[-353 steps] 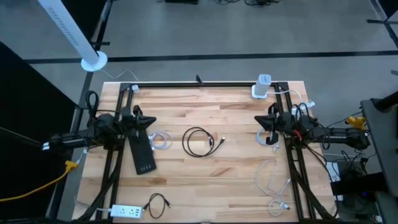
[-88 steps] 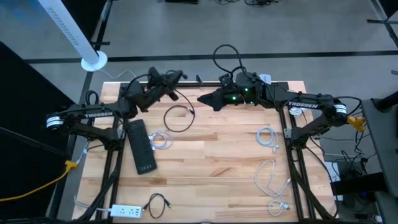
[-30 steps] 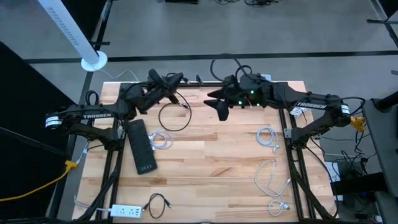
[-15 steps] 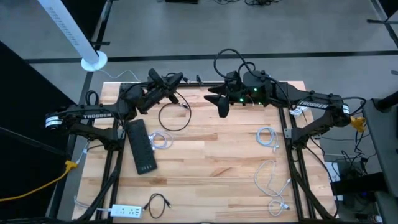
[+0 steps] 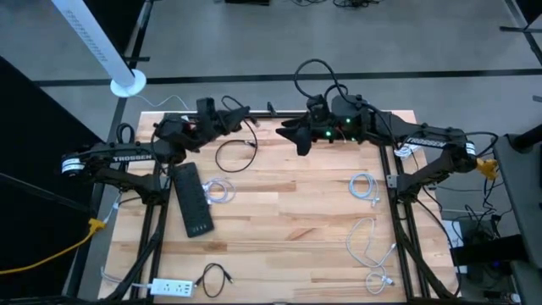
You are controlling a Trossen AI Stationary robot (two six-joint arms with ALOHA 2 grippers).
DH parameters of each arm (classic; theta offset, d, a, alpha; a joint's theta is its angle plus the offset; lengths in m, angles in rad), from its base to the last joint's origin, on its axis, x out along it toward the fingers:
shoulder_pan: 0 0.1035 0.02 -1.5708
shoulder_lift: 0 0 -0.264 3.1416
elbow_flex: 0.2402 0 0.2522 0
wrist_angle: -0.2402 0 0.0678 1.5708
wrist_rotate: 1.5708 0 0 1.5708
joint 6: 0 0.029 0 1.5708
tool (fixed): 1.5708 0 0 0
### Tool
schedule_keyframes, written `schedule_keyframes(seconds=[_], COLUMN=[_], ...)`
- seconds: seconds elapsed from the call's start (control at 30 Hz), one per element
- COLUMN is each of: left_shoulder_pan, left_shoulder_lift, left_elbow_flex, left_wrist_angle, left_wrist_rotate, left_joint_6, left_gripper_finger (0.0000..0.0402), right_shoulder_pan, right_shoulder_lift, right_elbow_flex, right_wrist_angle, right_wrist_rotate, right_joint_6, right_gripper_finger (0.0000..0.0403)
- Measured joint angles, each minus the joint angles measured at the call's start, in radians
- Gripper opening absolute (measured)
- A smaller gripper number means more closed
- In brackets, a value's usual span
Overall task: Insert USB
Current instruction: Insert the top black charger cable into the black outlet extension
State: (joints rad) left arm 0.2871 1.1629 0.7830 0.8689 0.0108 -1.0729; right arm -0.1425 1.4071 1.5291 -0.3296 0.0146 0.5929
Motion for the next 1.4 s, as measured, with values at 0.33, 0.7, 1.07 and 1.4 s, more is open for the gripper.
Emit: schedule_keyframes(seconds=[0.33, 0.7, 1.07, 1.4], left_shoulder_pan=[-0.026, -0.067, -0.078, -0.077], left_shoulder_lift=[0.002, 0.060, 0.094, 0.090], left_elbow_flex=[0.000, 0.000, 0.001, 0.002], left_wrist_angle=[0.014, -0.005, -0.025, -0.027], left_wrist_rotate=[0.089, -0.001, -0.026, -0.024], left_joint_6=[0.064, -0.019, -0.018, 0.043], left_gripper_finger=[0.0000, 0.0000, 0.0000, 0.0000], right_shoulder_pan=[0.000, 0.000, 0.000, -0.002], right_shoulder_lift=[0.030, 0.067, 0.085, 0.085], right_elbow_flex=[0.000, 0.000, 0.000, 0.000], right_wrist_angle=[0.102, 0.155, 0.146, 0.101], right_wrist_rotate=[-0.074, -0.089, -0.154, -0.154], right_joint_6=[0.092, 0.132, 0.182, 0.176], right_gripper_finger=[0.0199, 0.0199, 0.0194, 0.0093])
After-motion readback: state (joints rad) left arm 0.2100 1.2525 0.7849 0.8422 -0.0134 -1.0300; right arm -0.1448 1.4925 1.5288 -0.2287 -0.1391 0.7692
